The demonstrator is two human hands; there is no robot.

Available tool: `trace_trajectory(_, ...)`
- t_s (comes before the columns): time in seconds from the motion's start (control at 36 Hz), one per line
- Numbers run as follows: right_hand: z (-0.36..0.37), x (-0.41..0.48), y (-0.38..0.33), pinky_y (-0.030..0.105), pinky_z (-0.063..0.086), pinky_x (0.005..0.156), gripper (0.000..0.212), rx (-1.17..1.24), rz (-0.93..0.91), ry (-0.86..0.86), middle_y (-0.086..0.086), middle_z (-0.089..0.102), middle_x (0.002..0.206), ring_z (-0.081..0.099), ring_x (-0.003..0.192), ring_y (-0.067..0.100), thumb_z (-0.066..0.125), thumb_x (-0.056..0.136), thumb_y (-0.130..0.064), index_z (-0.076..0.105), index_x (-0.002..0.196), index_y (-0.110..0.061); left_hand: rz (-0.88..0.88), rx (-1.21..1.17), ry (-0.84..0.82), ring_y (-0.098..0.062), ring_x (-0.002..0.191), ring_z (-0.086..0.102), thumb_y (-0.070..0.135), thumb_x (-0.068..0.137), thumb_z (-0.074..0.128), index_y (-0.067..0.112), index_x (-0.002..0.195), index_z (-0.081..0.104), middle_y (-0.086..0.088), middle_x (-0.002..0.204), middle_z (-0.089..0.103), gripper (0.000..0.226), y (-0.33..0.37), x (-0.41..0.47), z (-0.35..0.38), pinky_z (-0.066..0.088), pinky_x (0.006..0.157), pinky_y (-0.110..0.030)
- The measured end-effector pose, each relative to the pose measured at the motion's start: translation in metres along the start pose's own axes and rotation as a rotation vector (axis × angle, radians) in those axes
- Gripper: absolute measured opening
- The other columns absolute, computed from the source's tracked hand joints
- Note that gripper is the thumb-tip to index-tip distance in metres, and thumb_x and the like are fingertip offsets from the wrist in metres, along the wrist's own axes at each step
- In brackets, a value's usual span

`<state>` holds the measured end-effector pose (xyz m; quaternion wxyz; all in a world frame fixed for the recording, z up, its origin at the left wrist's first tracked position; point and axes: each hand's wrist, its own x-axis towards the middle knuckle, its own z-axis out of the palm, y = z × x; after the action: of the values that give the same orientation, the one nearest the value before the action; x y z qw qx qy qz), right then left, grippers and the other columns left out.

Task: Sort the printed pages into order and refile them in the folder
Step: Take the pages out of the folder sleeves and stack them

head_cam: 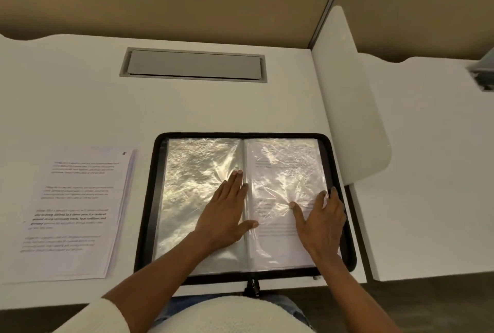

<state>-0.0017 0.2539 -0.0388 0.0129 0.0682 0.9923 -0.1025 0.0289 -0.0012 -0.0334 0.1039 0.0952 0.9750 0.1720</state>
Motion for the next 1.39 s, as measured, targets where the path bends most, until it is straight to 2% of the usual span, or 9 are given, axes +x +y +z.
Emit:
trace_trajectory(0.11, -0.001, -0.001, 0.000, 0.060, 0.030, 0.114, 0.085, -0.063, -0.044, 0.005, 0.026, 0.030, 0.162, 0.035, 0.143, 0.043, 0.041, 0.097, -0.071, 0.051, 0.149, -0.004, 0.011, 0.037, 0.000, -0.018, 0.159, -0.026, 0.082, 0.096, 0.037, 0.013, 0.169, 0.006, -0.006, 0.174, -0.020, 0.105, -0.004, 0.001, 0.003, -0.006, 0.130, -0.038)
trace_trajectory(0.28, -0.021, 0.001, -0.012, 0.054, 0.049, 0.096, 0.029, 0.143, -0.056, 0.029, 0.009, 0.054, 0.136, 0.055, 0.123, 0.033, 0.081, 0.086, -0.033, 0.071, 0.112, -0.024, -0.004, 0.047, -0.035, -0.016, 0.158, -0.028, 0.082, 0.095, 0.040, 0.015, 0.169, 0.005, -0.004, 0.174, -0.021, 0.106, -0.003, 0.003, -0.002, -0.010, 0.127, -0.034)
trace_trajectory(0.39, -0.036, 0.001, -0.021, 0.036, 0.059, 0.075, 0.040, 0.394, -0.001, -0.067, 0.001, 0.062, 0.125, 0.069, 0.103, 0.022, 0.080, 0.088, -0.013, 0.062, 0.122, -0.025, -0.030, 0.010, -0.063, -0.021, 0.162, -0.014, 0.076, 0.095, 0.051, 0.014, 0.167, 0.021, -0.008, 0.176, -0.008, 0.099, 0.003, 0.007, -0.014, 0.005, 0.131, -0.040)
trace_trajectory(0.5, -0.043, 0.005, -0.027, 0.029, 0.055, 0.085, 0.065, 0.681, 0.123, -0.239, 0.006, 0.067, 0.129, 0.068, 0.112, 0.021, 0.081, 0.087, -0.003, 0.047, 0.139, -0.024, -0.098, -0.086, 0.039, -0.027, 0.162, 0.009, 0.065, 0.097, 0.060, 0.015, 0.153, 0.047, -0.012, 0.174, 0.018, 0.077, 0.021, 0.010, -0.026, 0.024, 0.126, -0.047)
trace_trajectory(0.64, -0.054, 0.005, -0.042, 0.017, 0.057, 0.073, 0.081, 0.833, 0.003, -0.339, -0.007, 0.071, 0.119, 0.072, 0.090, 0.009, 0.084, 0.086, -0.006, 0.039, 0.147, -0.033, -0.383, -0.435, 0.315, -0.011, 0.116, 0.059, 0.072, 0.091, 0.062, 0.024, 0.114, 0.068, 0.010, 0.123, 0.064, 0.053, 0.053, 0.014, -0.052, 0.052, 0.092, -0.037)
trace_trajectory(0.86, -0.086, -0.021, -0.093, 0.023, 0.061, 0.074, 0.118, 0.883, -0.470, -0.493, -0.050, 0.046, 0.130, 0.070, 0.090, 0.003, 0.083, 0.088, -0.014, -0.003, 0.165, -0.037, -0.694, -0.818, 0.237, -0.004, 0.087, 0.069, 0.095, 0.072, 0.057, 0.027, 0.095, 0.070, 0.014, 0.093, 0.073, 0.073, 0.075, 0.008, -0.121, 0.053, 0.076, -0.029)
trace_trajectory(1.0, -0.087, -0.029, -0.118, 0.040, 0.064, 0.085, 0.134, 1.050, -0.593, -0.590, -0.014, 0.047, 0.159, 0.075, 0.099, 0.016, 0.085, 0.085, -0.010, -0.020, 0.162, -0.039, -0.762, -0.984, 0.254, -0.012, 0.073, 0.078, 0.076, 0.075, 0.079, 0.015, 0.093, 0.072, 0.004, 0.080, 0.079, 0.064, 0.057, -0.006, -0.142, 0.065, 0.075, -0.039)
trace_trajectory(1.19, -0.067, -0.033, -0.132, 0.046, 0.062, 0.090, 0.106, 1.158, -0.523, -0.649, -0.011, 0.052, 0.155, 0.074, 0.105, 0.025, 0.085, 0.086, -0.025, 0.014, 0.165, -0.034, -0.884, -0.878, 0.379, -0.016, 0.061, 0.076, 0.029, 0.095, 0.079, 0.013, 0.090, 0.076, 0.000, 0.072, 0.078, 0.017, 0.005, -0.027, -0.136, 0.067, 0.074, -0.045)
trace_trajectory(1.39, -0.030, -0.015, -0.109, 0.036, 0.047, 0.109, 0.090, 0.685, -0.513, -0.509, -0.018, 0.048, 0.150, 0.047, 0.135, 0.001, 0.073, 0.083, -0.070, 0.029, 0.158, -0.045, -1.068, -0.515, 0.398, -0.020, 0.063, 0.068, 0.038, 0.089, 0.083, 0.018, 0.064, 0.068, 0.002, 0.064, 0.069, 0.035, -0.051, -0.043, -0.105, 0.056, 0.070, -0.035)
